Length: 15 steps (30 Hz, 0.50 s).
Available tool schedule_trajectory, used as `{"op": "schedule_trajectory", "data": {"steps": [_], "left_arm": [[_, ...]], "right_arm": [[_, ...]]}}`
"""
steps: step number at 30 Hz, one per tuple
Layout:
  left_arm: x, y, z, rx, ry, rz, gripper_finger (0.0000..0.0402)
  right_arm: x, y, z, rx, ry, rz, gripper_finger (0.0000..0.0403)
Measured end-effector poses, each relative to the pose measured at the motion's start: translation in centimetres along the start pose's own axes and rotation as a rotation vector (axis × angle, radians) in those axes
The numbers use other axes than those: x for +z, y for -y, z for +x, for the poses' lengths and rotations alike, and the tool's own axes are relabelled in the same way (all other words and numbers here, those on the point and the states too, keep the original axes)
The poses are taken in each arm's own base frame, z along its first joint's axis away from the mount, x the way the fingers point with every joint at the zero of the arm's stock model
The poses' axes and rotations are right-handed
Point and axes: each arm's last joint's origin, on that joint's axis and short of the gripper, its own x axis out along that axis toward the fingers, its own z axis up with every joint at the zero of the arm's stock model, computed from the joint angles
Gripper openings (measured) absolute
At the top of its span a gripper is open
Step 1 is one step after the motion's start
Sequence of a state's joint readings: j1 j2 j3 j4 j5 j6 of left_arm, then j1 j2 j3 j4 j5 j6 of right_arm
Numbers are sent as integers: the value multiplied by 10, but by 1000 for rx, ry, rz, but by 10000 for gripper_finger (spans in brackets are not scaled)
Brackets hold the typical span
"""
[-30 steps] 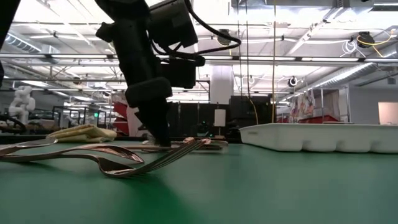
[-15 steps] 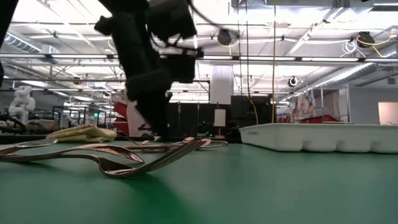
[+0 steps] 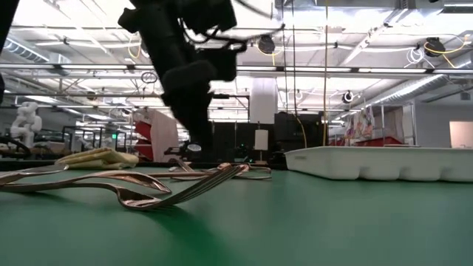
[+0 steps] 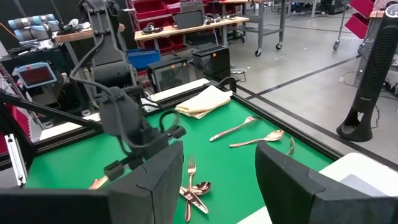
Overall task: Sort silverware
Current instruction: Put the top gold table knife into the silverware organizer
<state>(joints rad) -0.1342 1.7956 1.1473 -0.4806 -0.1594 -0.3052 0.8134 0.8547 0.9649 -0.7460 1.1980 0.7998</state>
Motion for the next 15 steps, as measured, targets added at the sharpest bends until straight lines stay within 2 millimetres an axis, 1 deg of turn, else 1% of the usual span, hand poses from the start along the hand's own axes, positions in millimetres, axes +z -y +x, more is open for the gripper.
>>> {"op": "schedule_trajectory", "data": {"steps": [3, 9, 12, 15], "left_arm": [[-10, -3, 0, 32, -99, -76, 152], [-24, -2, 5, 43, -140, -52, 211], [-28, -4, 8, 56, -154, -45, 226], [-27, -7, 8, 81, -144, -23, 230]], "right_arm": [[0, 0, 0, -1, 0, -1, 187], [-1, 1, 0, -7, -7, -24, 187], [-2, 2, 0, -9, -9, -33, 187], [-2, 2, 0, -9, -9, -33, 187]]}}
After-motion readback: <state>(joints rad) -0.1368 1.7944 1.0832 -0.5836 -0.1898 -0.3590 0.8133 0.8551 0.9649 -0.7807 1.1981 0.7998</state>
